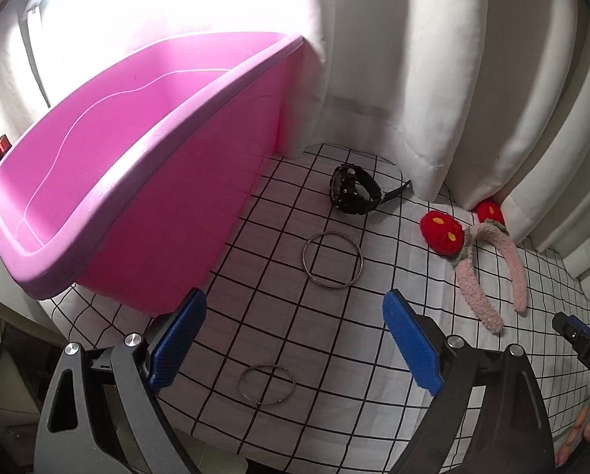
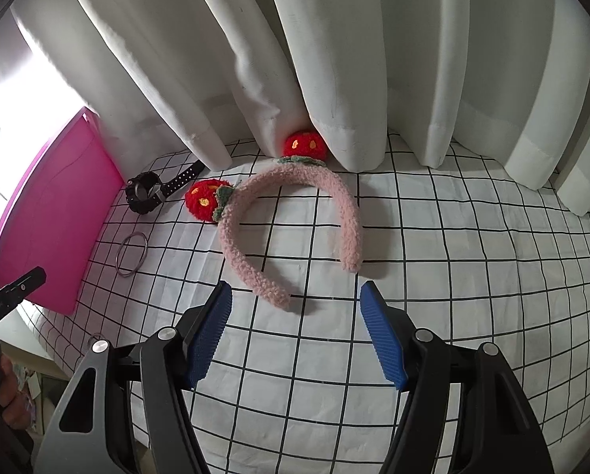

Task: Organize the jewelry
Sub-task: 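Withdraw both tools from the tub back over the table, then grasp the pink strawberry headband with the right gripper while the left gripper grasps a silver bangle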

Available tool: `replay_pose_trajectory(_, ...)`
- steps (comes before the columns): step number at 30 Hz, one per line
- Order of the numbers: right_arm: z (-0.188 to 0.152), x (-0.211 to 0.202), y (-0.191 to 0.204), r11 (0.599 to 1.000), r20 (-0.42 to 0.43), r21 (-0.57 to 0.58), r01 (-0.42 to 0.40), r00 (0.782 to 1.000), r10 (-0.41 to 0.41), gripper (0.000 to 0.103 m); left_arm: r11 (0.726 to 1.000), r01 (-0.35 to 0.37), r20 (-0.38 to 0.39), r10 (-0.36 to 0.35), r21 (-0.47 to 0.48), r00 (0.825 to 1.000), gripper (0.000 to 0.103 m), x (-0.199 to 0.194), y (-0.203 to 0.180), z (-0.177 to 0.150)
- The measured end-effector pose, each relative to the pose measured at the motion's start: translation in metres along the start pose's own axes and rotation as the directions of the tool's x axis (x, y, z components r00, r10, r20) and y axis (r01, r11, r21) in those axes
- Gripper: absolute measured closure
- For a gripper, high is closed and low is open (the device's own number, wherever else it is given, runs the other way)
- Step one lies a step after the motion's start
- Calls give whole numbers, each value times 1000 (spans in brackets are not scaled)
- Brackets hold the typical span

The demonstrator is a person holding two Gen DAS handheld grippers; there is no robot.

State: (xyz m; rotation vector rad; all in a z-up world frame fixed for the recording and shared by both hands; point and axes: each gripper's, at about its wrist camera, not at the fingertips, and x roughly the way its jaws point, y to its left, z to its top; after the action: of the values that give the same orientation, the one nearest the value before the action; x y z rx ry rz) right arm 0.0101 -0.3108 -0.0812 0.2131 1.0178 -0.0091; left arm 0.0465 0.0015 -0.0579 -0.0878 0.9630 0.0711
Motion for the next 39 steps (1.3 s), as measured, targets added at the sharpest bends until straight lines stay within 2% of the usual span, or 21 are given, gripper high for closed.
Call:
replay_pose_trajectory(6,4,15,0,999,-14,-22,-28,1000,28,38,999,-29,-4,29,-25,1000,14,2,8,-9)
replay_pose_trajectory(19,13,52,-10,995,-63,-101,-14,998,8,38,989,-95,-83,86,-109,993,14,32,16,-68)
replay_pose_trajectory(39,37,101,-28,986,-76,-165,-27,997,14,38,963,-190,-125,168,-192,978,14,73,11,-92)
